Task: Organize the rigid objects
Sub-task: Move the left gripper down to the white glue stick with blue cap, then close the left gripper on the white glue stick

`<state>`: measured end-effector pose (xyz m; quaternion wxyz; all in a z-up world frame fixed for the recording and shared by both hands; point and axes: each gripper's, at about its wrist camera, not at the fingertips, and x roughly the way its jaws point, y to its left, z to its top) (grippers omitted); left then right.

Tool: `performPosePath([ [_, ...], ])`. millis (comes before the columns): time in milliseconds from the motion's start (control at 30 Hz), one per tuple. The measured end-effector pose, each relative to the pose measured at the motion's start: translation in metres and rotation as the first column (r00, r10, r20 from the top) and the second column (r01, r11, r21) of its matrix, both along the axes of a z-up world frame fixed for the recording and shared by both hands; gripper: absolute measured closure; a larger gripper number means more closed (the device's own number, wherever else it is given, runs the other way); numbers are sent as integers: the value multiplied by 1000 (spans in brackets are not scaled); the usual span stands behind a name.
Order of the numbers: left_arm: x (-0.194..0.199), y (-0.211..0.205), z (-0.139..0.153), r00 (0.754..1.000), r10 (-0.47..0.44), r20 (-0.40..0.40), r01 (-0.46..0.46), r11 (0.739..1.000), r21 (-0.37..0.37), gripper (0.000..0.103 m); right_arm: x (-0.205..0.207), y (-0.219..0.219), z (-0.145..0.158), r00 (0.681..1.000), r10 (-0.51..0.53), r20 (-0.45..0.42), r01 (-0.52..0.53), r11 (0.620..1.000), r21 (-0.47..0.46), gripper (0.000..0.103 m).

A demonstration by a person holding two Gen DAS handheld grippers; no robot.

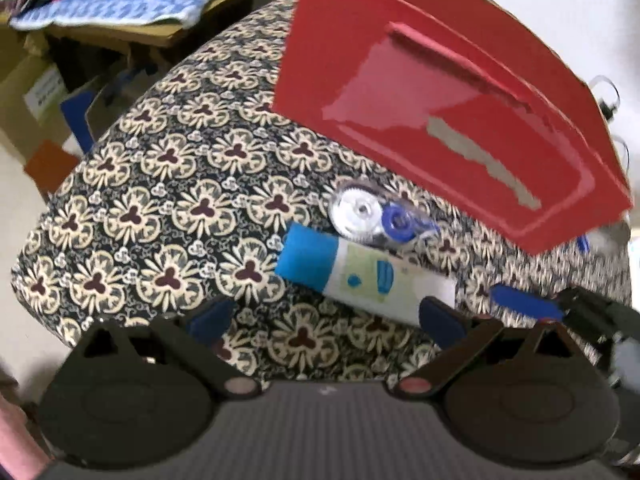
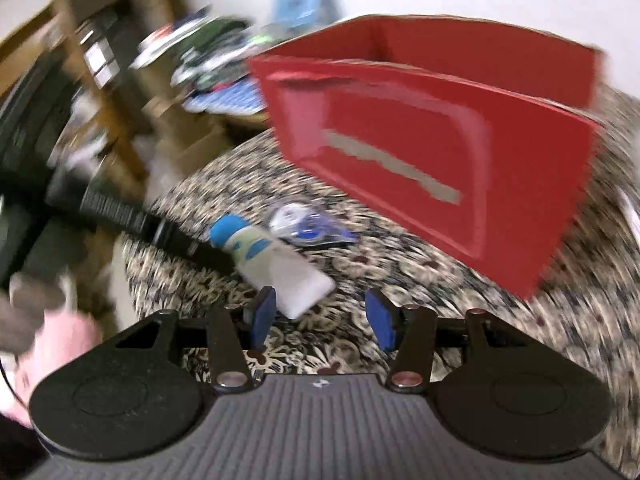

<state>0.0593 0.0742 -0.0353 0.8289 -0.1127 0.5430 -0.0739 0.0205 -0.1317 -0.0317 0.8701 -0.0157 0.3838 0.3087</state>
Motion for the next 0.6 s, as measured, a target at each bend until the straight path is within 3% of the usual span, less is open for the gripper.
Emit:
performPosePath([
  [167, 4, 4, -6, 998, 58, -35, -60, 997, -45, 4, 12, 21, -2, 985, 145, 89, -136, 986, -101, 67],
  [267, 6, 2, -9, 997, 67, -45, -70, 996, -56, 4, 22, 33, -9, 974, 219, 57, -211, 969, -129, 65],
  [367, 12, -3, -14, 997, 68, -44, -69, 997, -32, 4, 26, 38, -12, 977, 214, 1, -212, 968, -135, 67],
  [433, 14, -5, -16, 997, 64, -33, -65, 997, -34, 4, 24, 36, -8, 976, 212, -41, -215, 973, -84, 68],
  [500, 18, -6, -16, 998, 57, -27, -58, 998, -34, 4, 19, 32, -5, 969, 230, -94, -231, 973, 3, 77],
  [600, 22, -9, -17, 999, 34, -16, -34, 999, -25, 4, 11, 28, -4, 966, 223, -135, -216, 975, 58, 77],
])
